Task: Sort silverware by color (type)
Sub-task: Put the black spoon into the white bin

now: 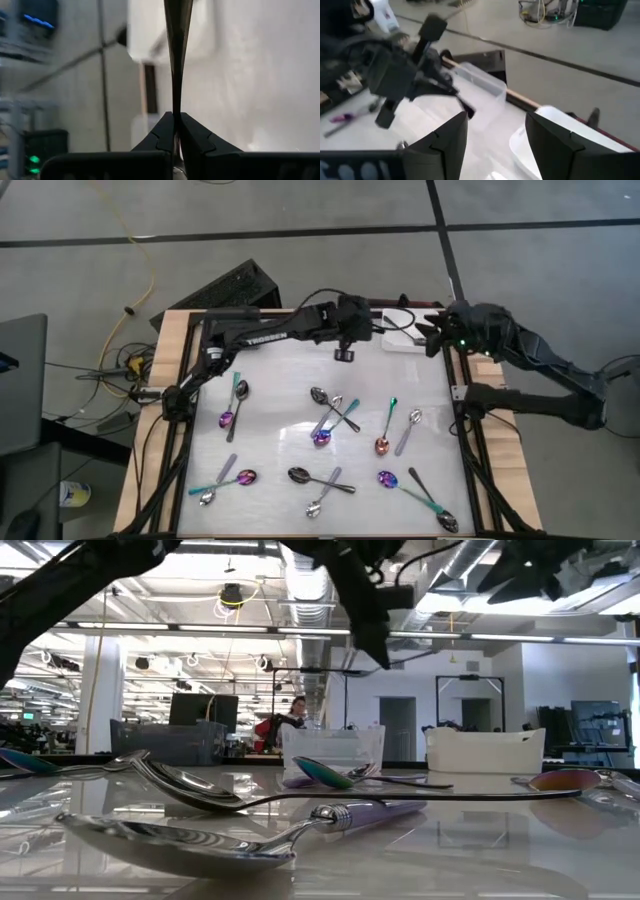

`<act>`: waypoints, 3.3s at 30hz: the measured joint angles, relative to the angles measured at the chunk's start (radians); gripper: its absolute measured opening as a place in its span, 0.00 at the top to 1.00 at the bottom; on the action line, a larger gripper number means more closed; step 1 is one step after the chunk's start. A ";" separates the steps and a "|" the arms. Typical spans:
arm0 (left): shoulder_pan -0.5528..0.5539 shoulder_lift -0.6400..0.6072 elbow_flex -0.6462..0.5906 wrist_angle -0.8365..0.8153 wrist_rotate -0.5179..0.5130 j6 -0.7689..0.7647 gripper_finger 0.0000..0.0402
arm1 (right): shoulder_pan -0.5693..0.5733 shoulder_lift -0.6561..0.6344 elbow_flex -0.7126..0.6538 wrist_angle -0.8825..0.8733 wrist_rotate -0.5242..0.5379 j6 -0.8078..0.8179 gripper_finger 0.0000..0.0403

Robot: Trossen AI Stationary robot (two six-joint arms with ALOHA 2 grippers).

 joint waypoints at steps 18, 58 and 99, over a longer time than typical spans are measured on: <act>0.039 -0.408 -0.381 -0.164 0.162 -0.117 1.00 | -0.053 0.343 -0.018 0.497 -0.340 0.004 0.45; -0.035 -0.809 -1.320 0.901 -0.229 0.049 1.00 | 0.072 0.809 -0.017 1.094 -0.410 0.162 0.46; -0.035 -0.808 -1.318 0.805 -0.124 -0.012 0.79 | 0.033 0.918 0.066 0.974 -0.409 0.107 0.94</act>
